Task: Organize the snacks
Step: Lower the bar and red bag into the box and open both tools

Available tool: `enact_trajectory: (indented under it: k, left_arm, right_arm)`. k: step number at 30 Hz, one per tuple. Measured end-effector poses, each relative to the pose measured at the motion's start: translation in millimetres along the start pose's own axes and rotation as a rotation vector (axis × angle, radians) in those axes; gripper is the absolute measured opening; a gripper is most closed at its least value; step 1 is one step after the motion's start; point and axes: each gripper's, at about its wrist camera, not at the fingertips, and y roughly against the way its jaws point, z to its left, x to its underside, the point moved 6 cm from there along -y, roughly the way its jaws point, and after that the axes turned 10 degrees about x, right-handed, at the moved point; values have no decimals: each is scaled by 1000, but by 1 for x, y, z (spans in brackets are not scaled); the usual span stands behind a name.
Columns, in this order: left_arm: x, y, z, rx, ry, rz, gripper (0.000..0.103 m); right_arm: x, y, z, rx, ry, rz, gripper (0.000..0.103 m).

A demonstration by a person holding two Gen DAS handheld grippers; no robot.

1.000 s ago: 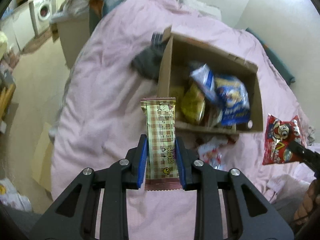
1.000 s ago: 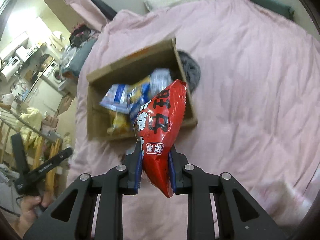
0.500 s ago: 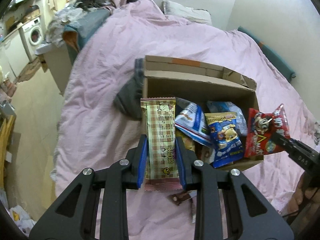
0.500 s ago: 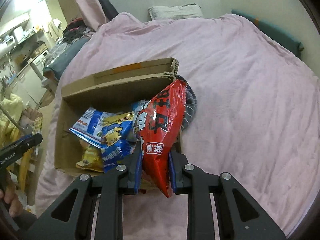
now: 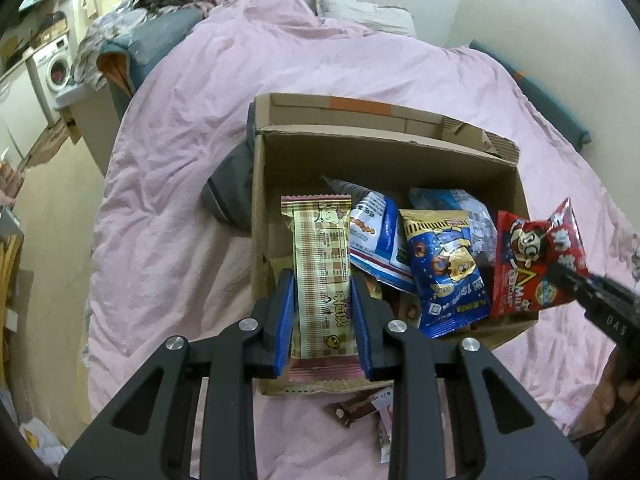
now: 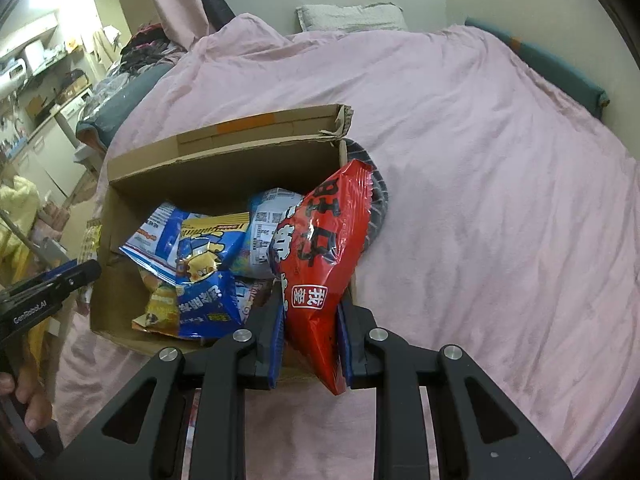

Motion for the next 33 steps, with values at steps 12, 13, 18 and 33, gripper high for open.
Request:
enact_trajectory:
  k: [12,13,18,33]
  left_arm:
    - [3,-8,2,2,11,4,23]
    - [3,-8,2,3,12,3,23]
    - [3,-10,3,4,17,5,23]
    - [9,-22,2,26,17,34,24]
  right_arm:
    - [9,-3,3,5,30,32,24]
    - [9,-4,4,-2,30,33,24]
    - [9,-6,12,-18,61,35,24]
    - [16,-40,38,-207,76,182,56]
